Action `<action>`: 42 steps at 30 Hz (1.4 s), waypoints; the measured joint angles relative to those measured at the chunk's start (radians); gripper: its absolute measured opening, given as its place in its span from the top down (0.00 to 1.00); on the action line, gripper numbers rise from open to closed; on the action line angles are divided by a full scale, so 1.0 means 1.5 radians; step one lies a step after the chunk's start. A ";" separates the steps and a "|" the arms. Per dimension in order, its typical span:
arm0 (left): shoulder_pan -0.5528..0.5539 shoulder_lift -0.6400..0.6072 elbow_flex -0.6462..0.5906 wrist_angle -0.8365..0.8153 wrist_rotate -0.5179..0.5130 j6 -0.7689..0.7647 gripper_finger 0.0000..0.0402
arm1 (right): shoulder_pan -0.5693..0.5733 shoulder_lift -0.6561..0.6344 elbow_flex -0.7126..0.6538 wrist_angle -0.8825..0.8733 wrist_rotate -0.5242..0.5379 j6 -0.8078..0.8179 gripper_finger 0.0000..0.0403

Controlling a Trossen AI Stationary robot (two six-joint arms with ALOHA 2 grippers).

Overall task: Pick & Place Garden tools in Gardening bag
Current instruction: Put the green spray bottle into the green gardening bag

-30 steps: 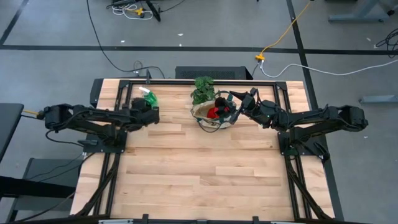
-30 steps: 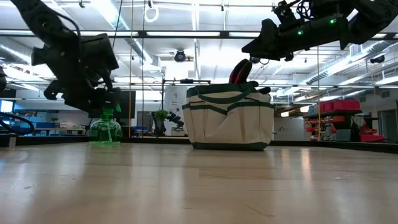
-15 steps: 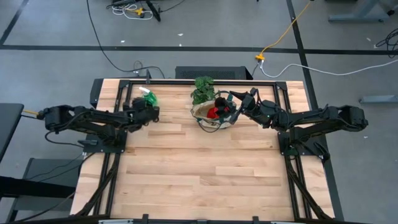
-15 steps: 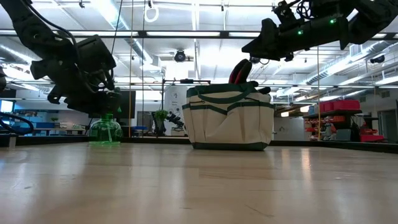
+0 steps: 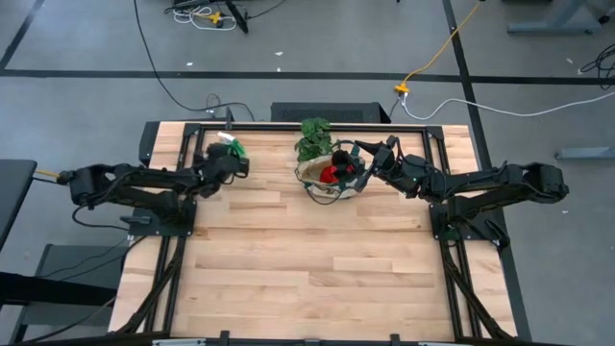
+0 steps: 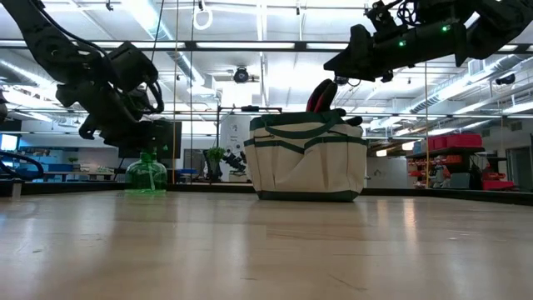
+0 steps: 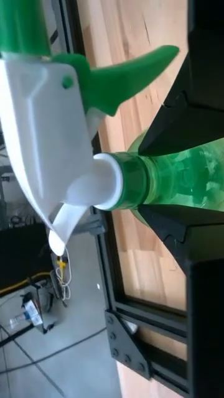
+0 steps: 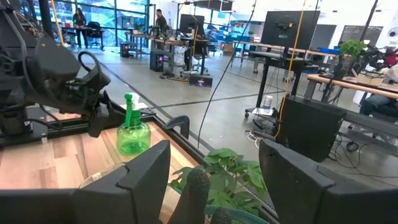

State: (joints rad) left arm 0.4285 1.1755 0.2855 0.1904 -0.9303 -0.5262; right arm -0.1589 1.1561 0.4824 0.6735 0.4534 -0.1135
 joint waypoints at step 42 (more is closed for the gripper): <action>0.142 0.002 0.000 0.145 0.318 0.239 0.64 | 0.000 0.000 0.000 0.000 -0.001 0.000 0.39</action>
State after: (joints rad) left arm 0.6421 1.1790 0.2855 0.4084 -0.4533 -0.1673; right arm -0.1589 1.1561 0.4824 0.6732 0.4526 -0.1135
